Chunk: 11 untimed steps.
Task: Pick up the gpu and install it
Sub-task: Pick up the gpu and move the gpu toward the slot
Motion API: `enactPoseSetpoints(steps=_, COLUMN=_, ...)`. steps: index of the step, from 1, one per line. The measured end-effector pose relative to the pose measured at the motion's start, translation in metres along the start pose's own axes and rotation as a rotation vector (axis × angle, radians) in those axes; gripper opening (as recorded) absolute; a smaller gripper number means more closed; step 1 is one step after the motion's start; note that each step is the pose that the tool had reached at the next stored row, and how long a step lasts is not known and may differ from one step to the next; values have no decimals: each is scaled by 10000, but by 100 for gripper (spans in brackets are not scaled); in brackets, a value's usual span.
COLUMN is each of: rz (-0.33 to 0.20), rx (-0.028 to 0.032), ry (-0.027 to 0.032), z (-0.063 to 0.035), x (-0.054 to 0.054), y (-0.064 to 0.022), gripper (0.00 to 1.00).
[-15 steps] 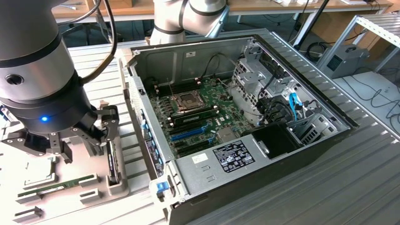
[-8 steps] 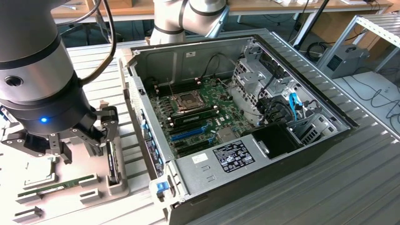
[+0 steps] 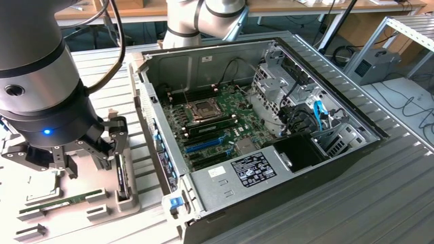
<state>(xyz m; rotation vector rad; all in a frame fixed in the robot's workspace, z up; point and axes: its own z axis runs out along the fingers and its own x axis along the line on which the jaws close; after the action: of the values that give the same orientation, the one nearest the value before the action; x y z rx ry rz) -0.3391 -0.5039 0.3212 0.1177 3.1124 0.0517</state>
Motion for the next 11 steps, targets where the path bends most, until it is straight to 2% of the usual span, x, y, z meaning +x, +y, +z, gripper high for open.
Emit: enactPoseSetpoints(steps=11, rz=0, rx=0, ry=0, z=28, x=22, y=-3, gripper=54)
